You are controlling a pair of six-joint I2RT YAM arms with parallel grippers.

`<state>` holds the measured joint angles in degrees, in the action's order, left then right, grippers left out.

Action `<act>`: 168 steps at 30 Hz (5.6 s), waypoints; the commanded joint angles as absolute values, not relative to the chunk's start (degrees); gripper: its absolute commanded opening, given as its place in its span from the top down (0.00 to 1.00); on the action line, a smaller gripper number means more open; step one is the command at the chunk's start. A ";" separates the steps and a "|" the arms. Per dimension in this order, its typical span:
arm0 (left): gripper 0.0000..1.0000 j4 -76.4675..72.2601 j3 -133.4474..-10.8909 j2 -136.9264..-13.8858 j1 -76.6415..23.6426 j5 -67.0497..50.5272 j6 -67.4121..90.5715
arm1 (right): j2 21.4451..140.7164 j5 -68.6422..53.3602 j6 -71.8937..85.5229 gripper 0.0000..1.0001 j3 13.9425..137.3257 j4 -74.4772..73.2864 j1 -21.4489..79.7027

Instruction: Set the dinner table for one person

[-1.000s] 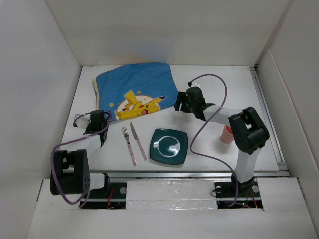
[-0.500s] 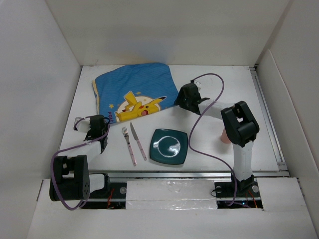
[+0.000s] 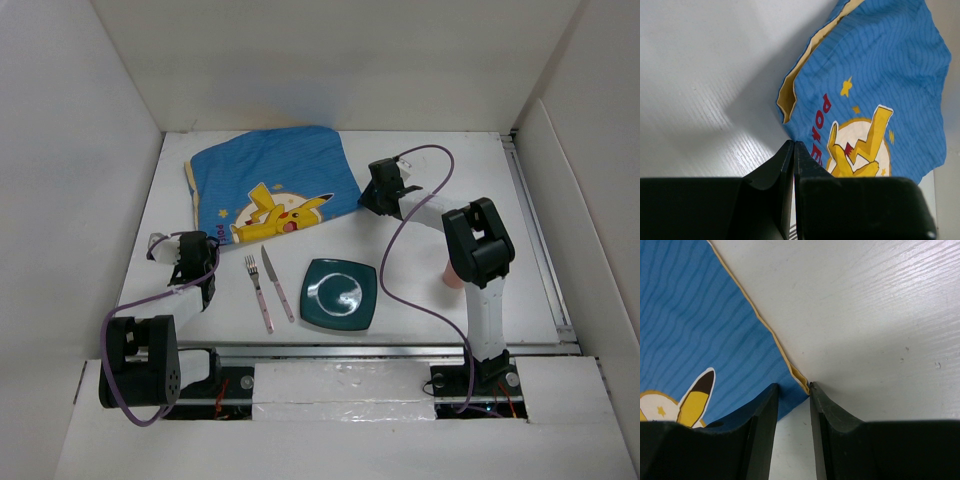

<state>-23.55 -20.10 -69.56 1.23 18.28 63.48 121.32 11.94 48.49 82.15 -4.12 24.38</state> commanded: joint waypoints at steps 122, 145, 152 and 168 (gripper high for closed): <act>0.82 -53.35 -14.77 -72.78 -1.85 -15.38 53.96 | 72.96 0.79 19.08 0.46 39.11 4.84 10.37; 0.78 2.81 -38.76 -27.86 -24.96 -4.66 32.88 | 72.75 -8.88 43.31 0.33 14.77 23.54 39.81; 0.77 3.60 -40.78 -27.60 -24.96 -5.62 31.03 | 82.95 -6.42 51.31 0.53 11.61 38.30 42.53; 0.60 5.89 -46.13 -25.84 -24.96 -2.81 25.06 | 48.09 10.64 44.40 1.00 25.91 10.21 45.64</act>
<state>7.57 -41.65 -25.21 -24.77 -3.03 28.27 53.89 5.41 49.50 17.65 14.98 47.70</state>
